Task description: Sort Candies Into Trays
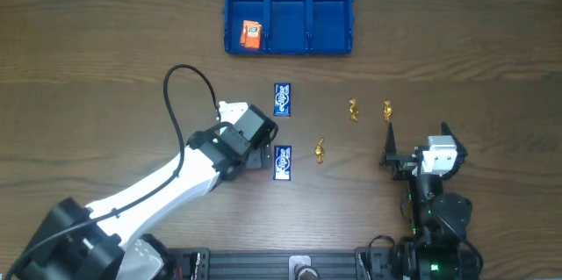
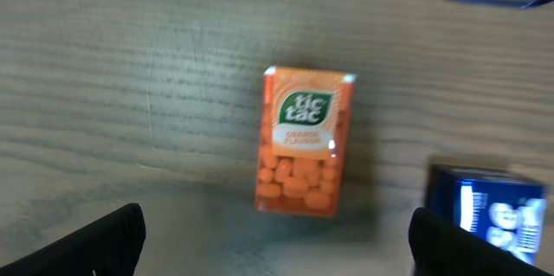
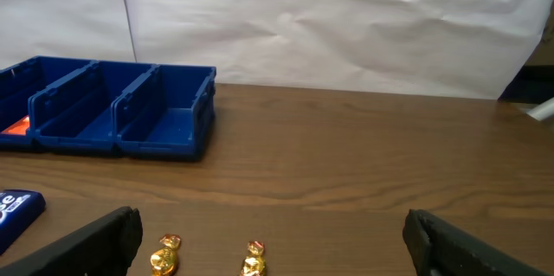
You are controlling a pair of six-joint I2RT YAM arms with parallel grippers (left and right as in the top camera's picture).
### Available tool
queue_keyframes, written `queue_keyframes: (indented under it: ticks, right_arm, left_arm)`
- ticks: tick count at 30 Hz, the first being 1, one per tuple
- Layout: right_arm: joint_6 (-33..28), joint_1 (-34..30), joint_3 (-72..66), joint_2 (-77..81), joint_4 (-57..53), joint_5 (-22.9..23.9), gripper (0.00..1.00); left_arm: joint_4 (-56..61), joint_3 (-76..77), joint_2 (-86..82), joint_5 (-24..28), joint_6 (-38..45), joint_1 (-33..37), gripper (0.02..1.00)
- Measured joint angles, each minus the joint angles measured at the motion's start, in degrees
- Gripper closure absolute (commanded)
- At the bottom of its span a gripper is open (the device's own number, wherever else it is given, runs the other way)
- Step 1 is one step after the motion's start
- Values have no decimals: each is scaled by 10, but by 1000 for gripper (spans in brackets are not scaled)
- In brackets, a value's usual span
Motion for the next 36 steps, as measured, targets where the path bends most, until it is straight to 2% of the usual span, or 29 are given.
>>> queue_keyframes:
  ticks: [6,12,14,18,20,25,31,36]
  right_arm:
    - [0,0,0,0,0,0,3]
    - [0,0,0,0,0,0,3]
    - [0,0,0,0,0,0,1]
    - [0,0,0,0,0,0,3]
    - [0,0,0,0,0,0,1]
    - [0,0,0,0,0,0,1]
    - [0,0,0,0,0,0,3]
    - [0,0,0,0,0,0,3]
  left_arm:
    - [38,-1,53,7,-3,0,82]
    - [62,-1,77,9,1,0,152]
    - [64,-1,83,9,1,0,213]
    - [73,-1,93,9,3,0,439]
    - [75,-1,94,9,6,0,520]
    - [76,-1,94,9,4,0,634]
    - [80,-1,93,2,-1,0,682]
    - [20,62,52,-49,5,0,680]
